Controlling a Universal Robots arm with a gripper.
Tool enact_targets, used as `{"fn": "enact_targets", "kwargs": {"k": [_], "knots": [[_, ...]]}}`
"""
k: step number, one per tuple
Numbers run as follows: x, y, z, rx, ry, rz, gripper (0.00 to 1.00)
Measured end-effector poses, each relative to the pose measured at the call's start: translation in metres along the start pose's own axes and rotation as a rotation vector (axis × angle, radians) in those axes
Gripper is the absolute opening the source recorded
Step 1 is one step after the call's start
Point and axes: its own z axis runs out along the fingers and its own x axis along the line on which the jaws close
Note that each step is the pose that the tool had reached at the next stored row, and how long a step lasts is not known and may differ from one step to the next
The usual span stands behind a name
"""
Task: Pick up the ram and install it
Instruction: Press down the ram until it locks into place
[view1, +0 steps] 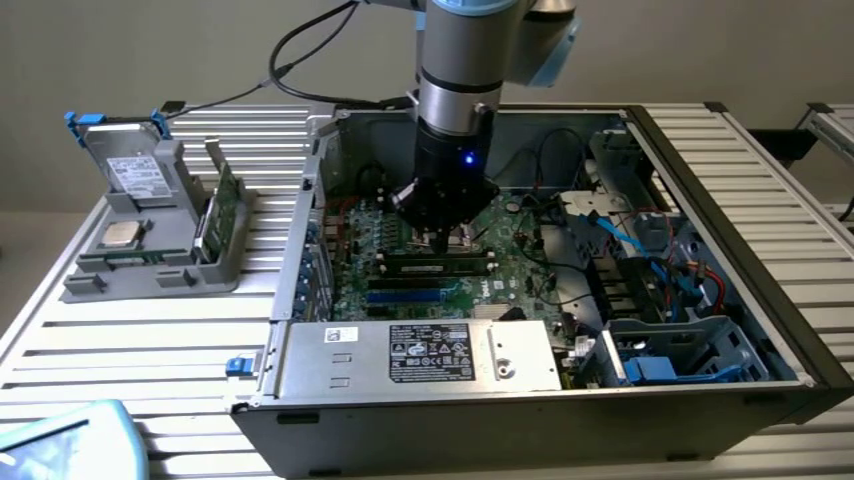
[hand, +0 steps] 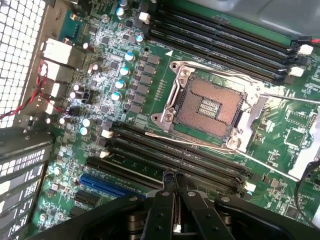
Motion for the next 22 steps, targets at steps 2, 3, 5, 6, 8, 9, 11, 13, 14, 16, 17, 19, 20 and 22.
{"fn": "enact_targets", "kwargs": {"k": [2,3,5,6,8,9,11,13,14,16,17,19,20,22], "knots": [[0.0,0.0,0.0,-0.001,-0.0004,0.022,0.11],[0.0002,-0.0004,0.0,-0.0012,-0.0005,0.028,0.11],[0.0003,-0.0011,0.0,-0.0019,-0.0007,0.038,0.11],[0.0005,-0.0015,0.0,-0.002,-0.0007,0.043,0.11],[0.0007,-0.0022,0.0001,-0.0027,-0.0008,0.054,0.11],[0.0006,-0.0022,0.0001,-0.0034,-0.0009,0.061,0.11],[0.0006,-0.0023,0.0,-0.0052,-0.001,0.08,0.11],[0.0007,-0.0023,0.0001,-0.0081,-0.0014,0.105,0.11],[0.0007,-0.0023,0.0001,-0.0096,-0.0016,0.119,0.11],[0.0007,-0.0023,0.0001,-0.0124,-0.002,0.147,0.11],[0.0007,-0.0023,0.0001,-0.0137,-0.0022,0.161,0.11],[0.0006,-0.0023,0.0002,-0.0156,-0.0025,0.186,0.11],[0.0007,-0.0023,0.0002,-0.016,-0.0024,0.195,0.11],[0.0008,-0.0029,0.0002,-0.0167,-0.0027,0.207,0.11]]}}
